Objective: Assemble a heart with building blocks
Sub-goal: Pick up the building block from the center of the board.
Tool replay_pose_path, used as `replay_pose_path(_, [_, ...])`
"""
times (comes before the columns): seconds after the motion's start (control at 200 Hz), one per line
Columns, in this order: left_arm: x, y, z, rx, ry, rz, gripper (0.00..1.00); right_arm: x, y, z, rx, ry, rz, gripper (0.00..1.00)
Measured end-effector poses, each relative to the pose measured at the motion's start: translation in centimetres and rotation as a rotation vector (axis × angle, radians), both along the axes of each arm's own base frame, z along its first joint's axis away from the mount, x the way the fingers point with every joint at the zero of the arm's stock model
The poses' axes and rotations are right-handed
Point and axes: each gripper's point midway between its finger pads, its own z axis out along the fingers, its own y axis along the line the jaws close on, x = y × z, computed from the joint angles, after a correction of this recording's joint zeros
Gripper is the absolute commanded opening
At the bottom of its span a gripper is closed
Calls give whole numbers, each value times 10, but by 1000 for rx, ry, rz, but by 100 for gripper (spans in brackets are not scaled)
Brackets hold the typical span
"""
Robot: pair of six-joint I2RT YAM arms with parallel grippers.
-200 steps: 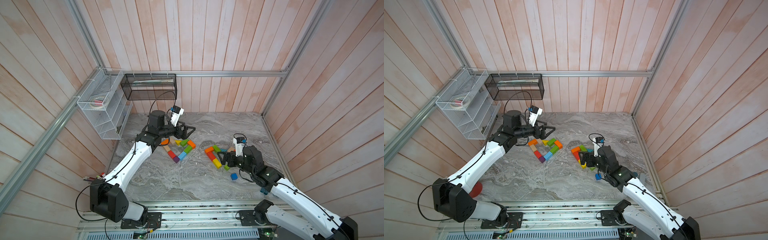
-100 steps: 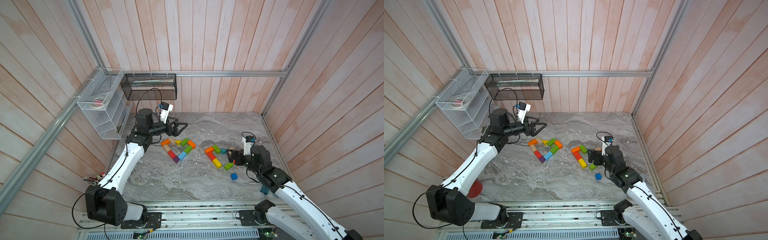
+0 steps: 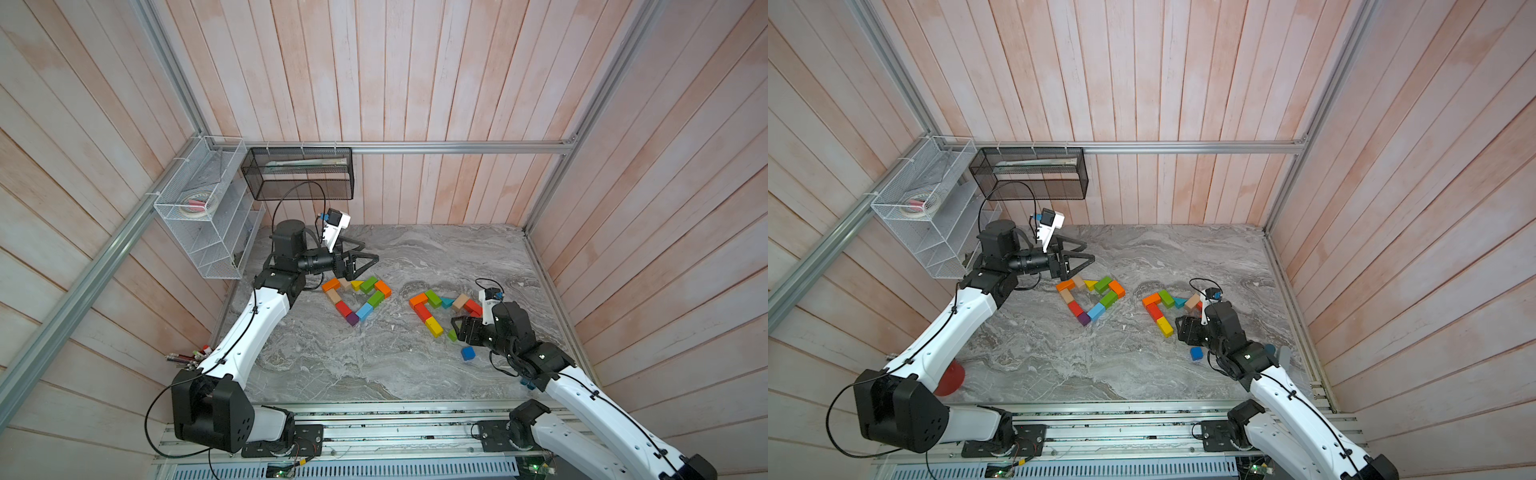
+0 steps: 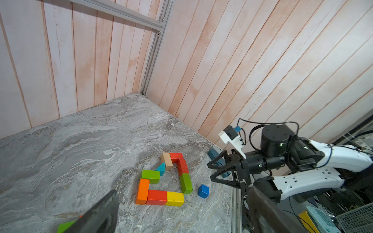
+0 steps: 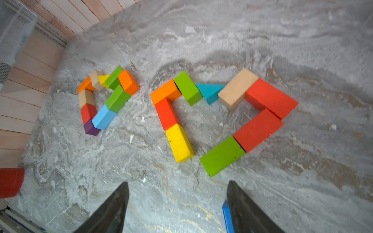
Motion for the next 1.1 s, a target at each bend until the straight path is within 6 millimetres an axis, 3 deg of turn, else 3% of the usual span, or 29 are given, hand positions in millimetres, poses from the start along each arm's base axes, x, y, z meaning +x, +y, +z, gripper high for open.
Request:
replay_pose_path(0.21, [-7,-2,5,-16,-12,-43,100,-8,-8,-27,-36,112,-59,74])
replay_pose_path(0.465, [-12,-4,10,-37,-21,-81,100,-18,-21,-56,-107,204,-114,63])
replay_pose_path(0.68, [-14,-6,7,-38,-17,-91,100,-22,-24,-81,-174,290,-116,62])
replay_pose_path(1.1, [-16,-8,7,-37,-18,-100,100,-40,-19,-102,-288,356,-75,52])
